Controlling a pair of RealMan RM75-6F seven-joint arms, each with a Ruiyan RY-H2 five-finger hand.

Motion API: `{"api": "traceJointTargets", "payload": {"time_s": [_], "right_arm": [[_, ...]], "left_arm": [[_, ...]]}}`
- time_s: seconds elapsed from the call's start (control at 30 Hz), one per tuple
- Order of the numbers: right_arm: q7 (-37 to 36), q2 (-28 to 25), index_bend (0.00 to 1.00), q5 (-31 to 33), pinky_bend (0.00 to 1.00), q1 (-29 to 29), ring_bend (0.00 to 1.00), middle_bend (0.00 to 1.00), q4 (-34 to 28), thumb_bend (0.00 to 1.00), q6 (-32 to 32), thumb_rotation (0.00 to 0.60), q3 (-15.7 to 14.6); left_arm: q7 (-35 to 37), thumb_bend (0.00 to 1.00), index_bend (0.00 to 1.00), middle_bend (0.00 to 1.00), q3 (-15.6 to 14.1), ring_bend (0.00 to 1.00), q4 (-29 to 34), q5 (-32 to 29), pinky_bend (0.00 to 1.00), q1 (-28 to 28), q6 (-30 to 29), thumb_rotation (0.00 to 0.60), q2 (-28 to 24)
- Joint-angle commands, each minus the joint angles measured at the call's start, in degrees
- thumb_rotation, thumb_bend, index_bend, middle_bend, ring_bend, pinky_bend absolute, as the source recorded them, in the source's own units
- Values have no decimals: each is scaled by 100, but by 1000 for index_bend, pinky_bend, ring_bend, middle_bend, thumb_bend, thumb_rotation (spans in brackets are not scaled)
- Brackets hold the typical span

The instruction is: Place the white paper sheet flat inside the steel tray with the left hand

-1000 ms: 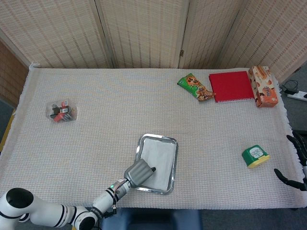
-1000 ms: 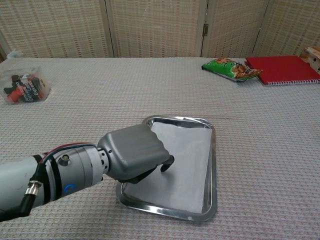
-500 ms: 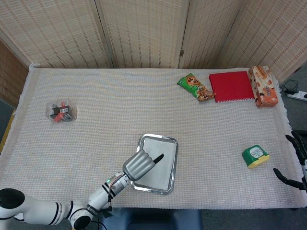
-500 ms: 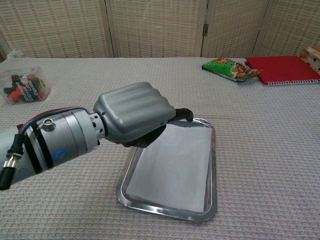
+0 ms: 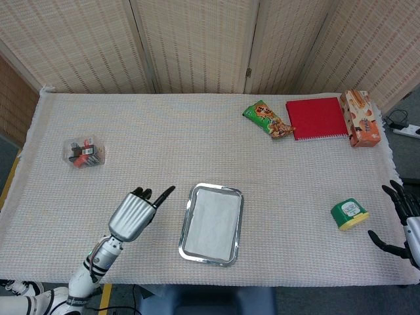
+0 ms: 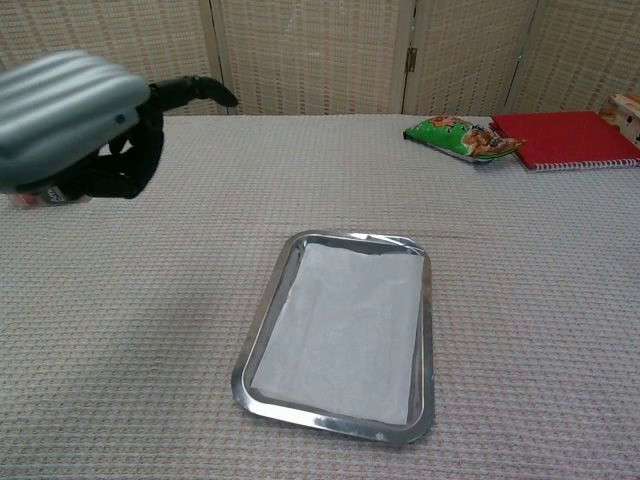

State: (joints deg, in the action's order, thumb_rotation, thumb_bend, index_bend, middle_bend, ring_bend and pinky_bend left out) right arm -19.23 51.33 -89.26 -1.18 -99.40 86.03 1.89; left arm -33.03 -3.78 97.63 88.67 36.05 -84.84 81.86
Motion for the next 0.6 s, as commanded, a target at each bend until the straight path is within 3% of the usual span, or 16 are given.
{"api": "traceJointTargets", "payload": {"time_s": [0.03,0.2,0.3,0.6], "right_arm": [[223,143,0,-35,0,-63,0,0,38,328,-88,600,-17],[598,373,0,-45,0,-125,0,0,105,328,-154,600,-17],[800,506,0,-54,0,-150,0,0,168,329,-165,600,-14],[1233,785,0,-30,0,-235,0,0,261,328,-283,600,-27]], "left_arm": [[911,481,138,363,-489,177,-140,421,205,-895,-924,600,-510],[1948,449,135,300,-782,103,-308,208,111,-1731,-1458,600,-865],[2281,443,119,254,-828,65,-501,-156,57,-2104,-1445,600,-978],[2222,415,83,187,-360,33,-1148,-498,35,-2525,-1454,600,-860]]}}
